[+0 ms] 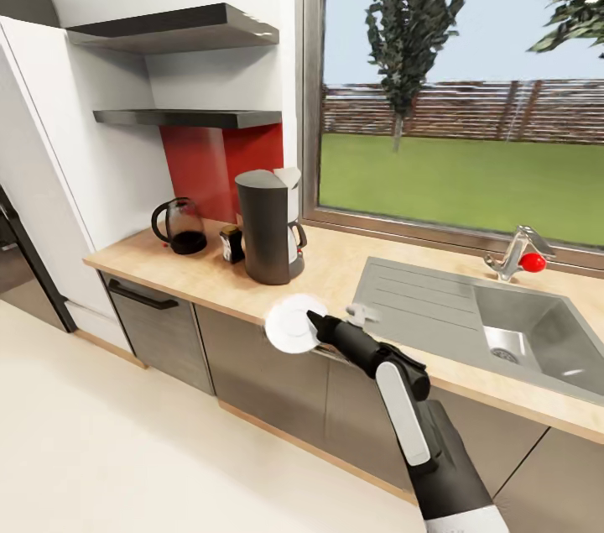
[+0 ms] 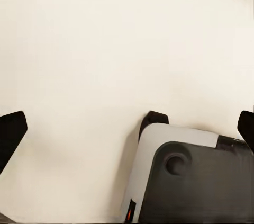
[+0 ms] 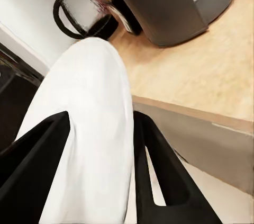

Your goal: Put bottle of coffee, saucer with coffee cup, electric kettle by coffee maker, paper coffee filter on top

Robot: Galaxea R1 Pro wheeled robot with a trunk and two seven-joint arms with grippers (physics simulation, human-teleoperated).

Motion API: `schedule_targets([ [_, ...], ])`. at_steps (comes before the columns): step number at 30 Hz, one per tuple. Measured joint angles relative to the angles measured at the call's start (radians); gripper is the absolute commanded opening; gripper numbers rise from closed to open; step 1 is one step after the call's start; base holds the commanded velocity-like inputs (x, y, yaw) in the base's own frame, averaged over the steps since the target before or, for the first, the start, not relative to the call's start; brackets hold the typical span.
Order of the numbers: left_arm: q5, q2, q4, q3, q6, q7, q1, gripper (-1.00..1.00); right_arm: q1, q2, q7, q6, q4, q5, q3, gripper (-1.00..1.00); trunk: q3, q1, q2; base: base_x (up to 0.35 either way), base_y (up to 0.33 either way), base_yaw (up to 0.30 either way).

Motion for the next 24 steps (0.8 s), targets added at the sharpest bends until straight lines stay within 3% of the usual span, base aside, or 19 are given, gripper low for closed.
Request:
schedule_targets([
  [1, -0.027, -0.008, 0.003, 0.0, 0.0, 0.022, 0.0, 1.0, 0.0, 0.0, -0.01, 0.001, -0.001, -0.001, -0.006, -1.0, 0.0, 0.0, 0.0, 0.0, 0.0, 0.0],
  [3, -0.114, -0.04, 0.009, 0.0, 0.004, 0.114, 0.0, 1.0, -0.002, 0.0, -0.065, 0.004, -0.003, 0.002, -0.019, -1.0, 0.0, 0.0, 0.0, 0.0, 0.0, 0.0],
  [6, -0.178, -0.08, 0.015, 0.0, 0.006, 0.227, 0.0, 1.0, -0.003, 0.0, -0.138, 0.004, -0.003, -0.004, -0.026, -1.0, 0.0, 0.0, 0.0, 0.0, 0.0, 0.0],
  [8, -0.201, -0.106, 0.017, 0.003, 0.006, 0.291, 0.0, 1.0, -0.003, 0.001, -0.175, 0.003, 0.004, -0.056, -0.026, -1.0, 0.0, 0.0, 0.0, 0.0, 0.0, 0.0],
  [12, -0.214, -0.128, 0.019, 0.002, 0.005, 0.34, 0.0, 1.0, -0.004, 0.0, -0.199, -0.001, 0.047, -0.158, -0.024, -1.0, 0.0, 0.0, 0.0, 0.0, 0.0, 0.0],
  [14, -0.216, -0.131, 0.023, 0.002, 0.005, 0.348, 0.0, 1.0, -0.004, 0.0, -0.202, -0.002, 0.067, -0.182, -0.024, -1.0, 0.0, 0.0, 0.0, 0.0, 0.0, 0.0],
  [24, -0.22, -0.134, 0.079, -0.006, 0.011, 0.347, 0.024, 1.0, -0.004, -0.008, -0.199, 0.005, 0.044, -0.182, -0.031, -1.0, 0.0, 0.0, 0.0, 0.017, 0.0, 0.0],
])
